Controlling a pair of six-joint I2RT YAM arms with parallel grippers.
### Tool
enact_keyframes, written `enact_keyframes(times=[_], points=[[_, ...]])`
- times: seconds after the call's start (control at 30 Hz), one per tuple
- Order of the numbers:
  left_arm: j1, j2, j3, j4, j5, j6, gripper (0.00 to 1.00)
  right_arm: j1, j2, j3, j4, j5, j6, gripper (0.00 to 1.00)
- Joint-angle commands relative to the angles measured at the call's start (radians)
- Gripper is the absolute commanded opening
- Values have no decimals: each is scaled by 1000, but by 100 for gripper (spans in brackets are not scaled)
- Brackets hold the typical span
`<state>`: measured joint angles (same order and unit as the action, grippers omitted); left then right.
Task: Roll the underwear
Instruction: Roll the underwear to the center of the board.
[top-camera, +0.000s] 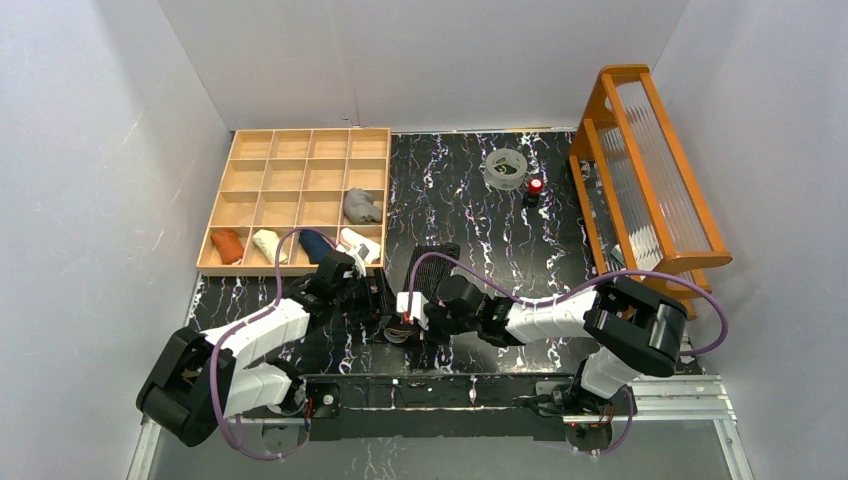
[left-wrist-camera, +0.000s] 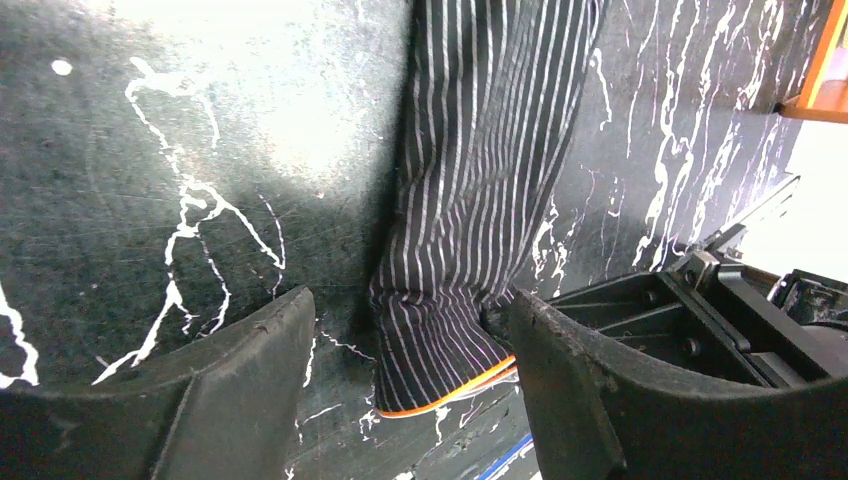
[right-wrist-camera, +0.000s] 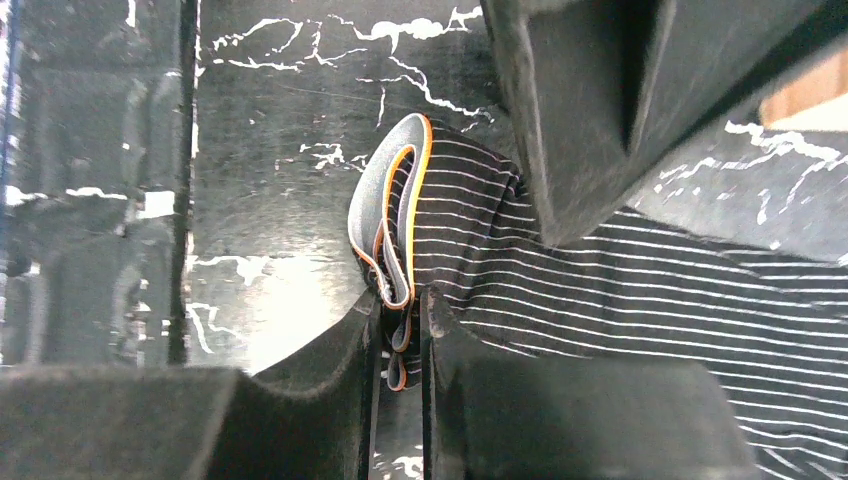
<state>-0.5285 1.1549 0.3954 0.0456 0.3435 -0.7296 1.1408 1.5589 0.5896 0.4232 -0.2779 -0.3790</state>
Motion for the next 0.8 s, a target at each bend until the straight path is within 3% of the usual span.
enact_keyframes(times=[0.0, 0.17, 0.5, 0.77], points=[[-2, -29, 35, -100, -67, 22, 70, 2, -31, -41, 53, -20, 311, 1], [-2, -51, 32, -99, -91, 6, 71, -12, -31, -121, 208, -14, 508, 1], [-2, -124, 35, -102, -38, 1, 71, -98, 6, -193, 403, -93, 707, 1], [-2, -165, 16, -83, 26, -32, 71, -116, -43, -249, 371, 14, 856, 1]])
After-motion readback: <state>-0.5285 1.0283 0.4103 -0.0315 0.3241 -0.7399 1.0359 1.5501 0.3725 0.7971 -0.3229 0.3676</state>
